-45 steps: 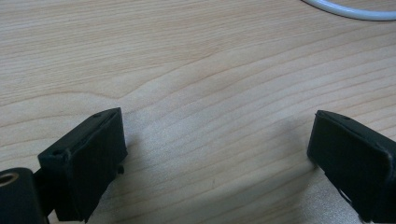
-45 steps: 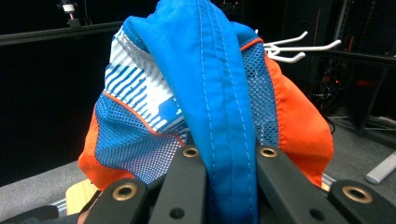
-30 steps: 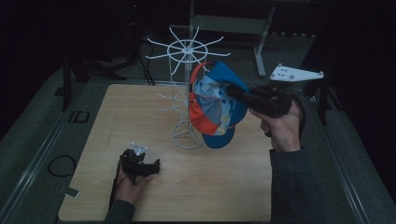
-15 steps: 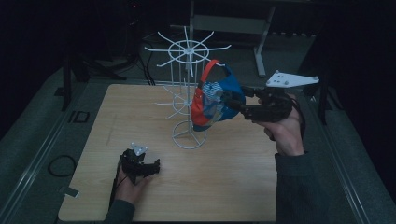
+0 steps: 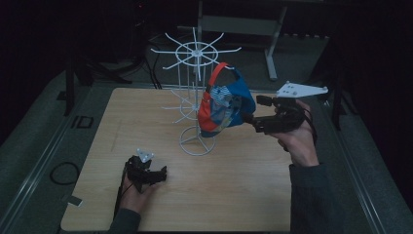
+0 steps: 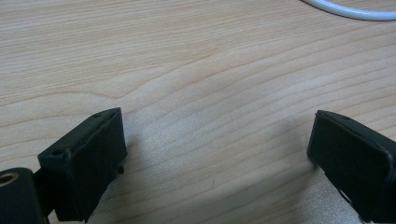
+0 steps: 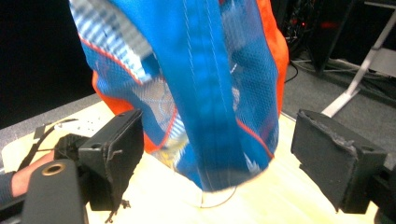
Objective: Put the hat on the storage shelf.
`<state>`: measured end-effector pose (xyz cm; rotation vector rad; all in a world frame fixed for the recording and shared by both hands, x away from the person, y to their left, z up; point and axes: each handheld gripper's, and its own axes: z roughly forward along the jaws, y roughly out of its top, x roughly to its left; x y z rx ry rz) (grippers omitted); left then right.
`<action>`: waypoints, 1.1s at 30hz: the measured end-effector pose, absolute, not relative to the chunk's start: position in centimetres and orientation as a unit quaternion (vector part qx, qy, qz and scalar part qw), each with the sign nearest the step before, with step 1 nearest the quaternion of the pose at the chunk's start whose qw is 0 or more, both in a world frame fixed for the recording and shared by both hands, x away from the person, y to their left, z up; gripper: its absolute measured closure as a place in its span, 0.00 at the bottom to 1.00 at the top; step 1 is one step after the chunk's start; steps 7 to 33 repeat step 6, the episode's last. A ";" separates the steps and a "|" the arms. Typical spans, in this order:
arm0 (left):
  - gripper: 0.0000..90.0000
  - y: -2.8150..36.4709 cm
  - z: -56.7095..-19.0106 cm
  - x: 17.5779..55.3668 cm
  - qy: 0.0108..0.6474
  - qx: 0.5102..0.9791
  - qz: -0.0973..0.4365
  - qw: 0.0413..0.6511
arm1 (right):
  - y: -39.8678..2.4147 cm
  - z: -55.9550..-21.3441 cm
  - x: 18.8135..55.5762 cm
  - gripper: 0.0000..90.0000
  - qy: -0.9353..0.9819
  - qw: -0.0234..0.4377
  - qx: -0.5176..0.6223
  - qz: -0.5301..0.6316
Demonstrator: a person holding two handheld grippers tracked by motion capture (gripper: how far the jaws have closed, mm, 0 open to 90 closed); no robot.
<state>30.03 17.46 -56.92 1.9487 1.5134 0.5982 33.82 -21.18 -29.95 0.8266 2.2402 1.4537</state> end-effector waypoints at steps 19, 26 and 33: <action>0.05 17.5 -56.9 30.0 0.569 0.733 0.225 0.297 | -21.8 -31.2 33.8 0.19 0.790 0.164 0.301 0.509; 0.05 17.5 -56.9 30.0 0.569 0.733 0.225 0.297 | -21.8 -31.2 33.8 0.19 0.790 0.164 0.301 0.509; 0.05 17.5 -56.9 30.0 0.569 0.733 0.225 0.297 | -21.8 -31.2 33.8 0.19 0.790 0.164 0.301 0.509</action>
